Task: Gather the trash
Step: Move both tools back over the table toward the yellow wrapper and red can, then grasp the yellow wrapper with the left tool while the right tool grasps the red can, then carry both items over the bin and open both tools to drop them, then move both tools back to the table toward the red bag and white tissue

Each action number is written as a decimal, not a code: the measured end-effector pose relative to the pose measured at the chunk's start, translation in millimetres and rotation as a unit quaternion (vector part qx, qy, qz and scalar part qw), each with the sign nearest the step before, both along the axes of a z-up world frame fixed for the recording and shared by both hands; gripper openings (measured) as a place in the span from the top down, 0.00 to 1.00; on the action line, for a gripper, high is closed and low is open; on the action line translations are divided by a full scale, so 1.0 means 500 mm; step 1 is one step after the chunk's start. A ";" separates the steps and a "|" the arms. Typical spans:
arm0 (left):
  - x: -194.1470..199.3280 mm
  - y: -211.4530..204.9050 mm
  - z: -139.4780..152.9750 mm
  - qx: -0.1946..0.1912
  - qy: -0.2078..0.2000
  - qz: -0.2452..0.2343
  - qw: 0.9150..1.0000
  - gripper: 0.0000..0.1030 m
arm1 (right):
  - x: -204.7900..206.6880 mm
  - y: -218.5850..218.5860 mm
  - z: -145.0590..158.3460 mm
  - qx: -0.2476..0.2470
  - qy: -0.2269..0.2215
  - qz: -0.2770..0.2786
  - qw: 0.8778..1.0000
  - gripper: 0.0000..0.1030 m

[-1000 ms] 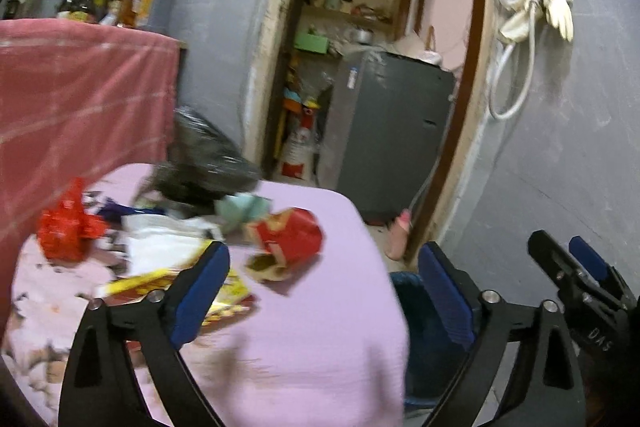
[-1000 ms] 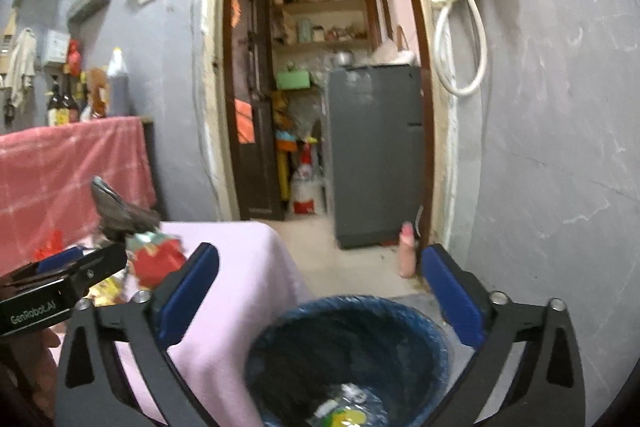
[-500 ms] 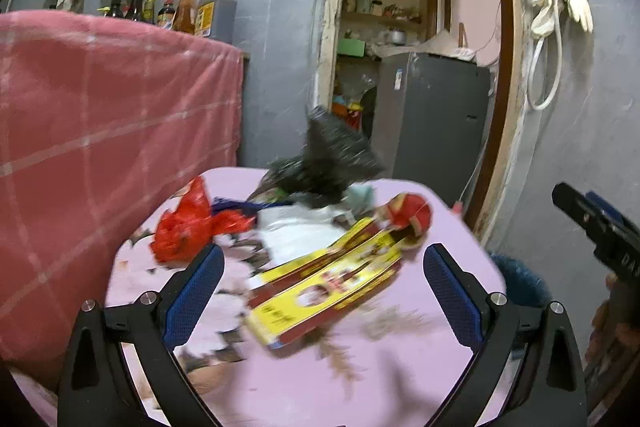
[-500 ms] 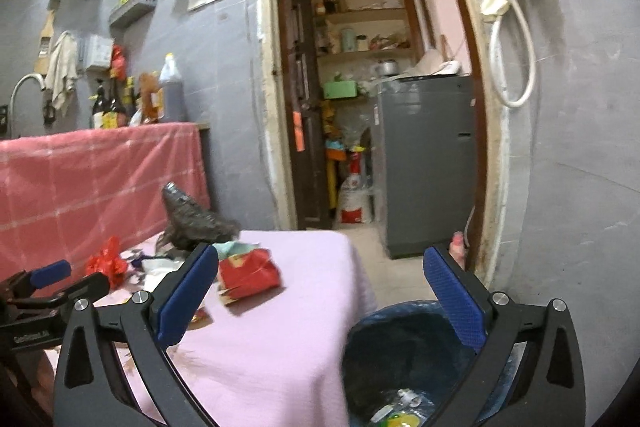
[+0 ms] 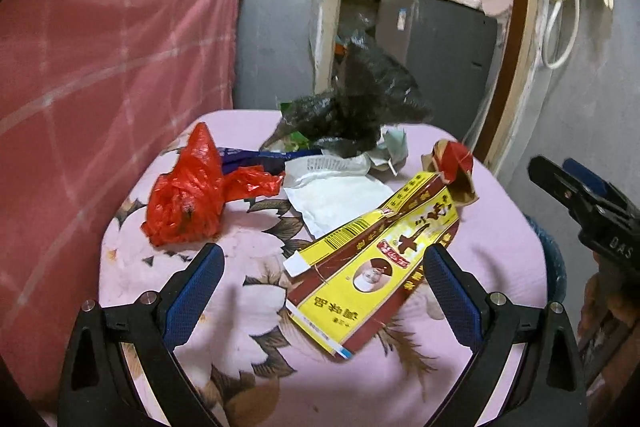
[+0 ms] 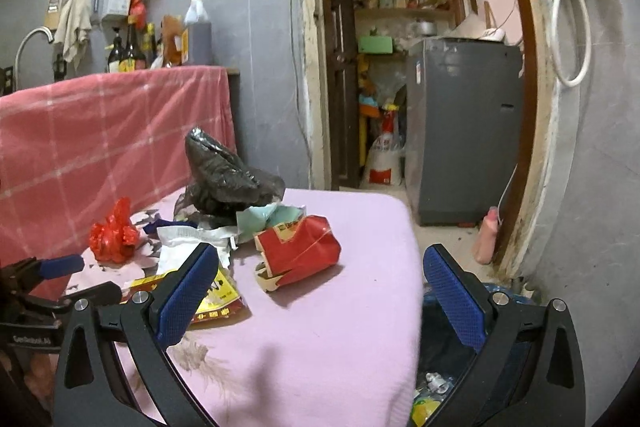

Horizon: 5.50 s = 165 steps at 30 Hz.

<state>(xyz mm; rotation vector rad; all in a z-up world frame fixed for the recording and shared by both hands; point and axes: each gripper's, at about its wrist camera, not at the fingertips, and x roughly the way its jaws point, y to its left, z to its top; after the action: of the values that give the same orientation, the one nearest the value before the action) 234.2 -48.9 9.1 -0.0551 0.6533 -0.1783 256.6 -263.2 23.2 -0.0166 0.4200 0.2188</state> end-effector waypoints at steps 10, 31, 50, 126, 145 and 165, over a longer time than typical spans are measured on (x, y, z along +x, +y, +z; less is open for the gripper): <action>0.069 0.010 -0.034 -0.014 0.063 -0.063 0.996 0.32 | 0.083 0.048 -0.044 -0.029 0.066 0.013 0.997 0.17; 0.061 0.011 -0.043 -0.057 0.100 -0.112 0.987 0.80 | 0.105 0.041 -0.076 -0.030 0.103 0.007 0.994 0.89; -0.025 -0.071 -0.003 -0.060 0.011 -0.089 0.994 0.83 | 0.034 -0.039 -0.033 -0.029 0.022 -0.029 0.999 0.98; 0.050 -0.291 0.065 -0.051 -0.095 -0.025 0.994 0.10 | -0.059 -0.270 0.019 0.025 -0.075 -0.149 0.986 0.11; -0.016 -0.052 0.083 -0.023 -0.146 0.077 0.986 0.02 | -0.048 -0.071 0.064 0.027 -0.095 -0.063 0.993 0.00; 0.004 0.187 0.016 -0.024 -0.057 0.129 0.990 0.02 | 0.058 0.153 0.005 -0.002 0.030 0.060 0.998 0.00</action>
<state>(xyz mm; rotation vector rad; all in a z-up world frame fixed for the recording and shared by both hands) 236.1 44.7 16.9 -0.1732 0.5215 0.0527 285.8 -186.8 25.8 -0.0392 0.4788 0.3383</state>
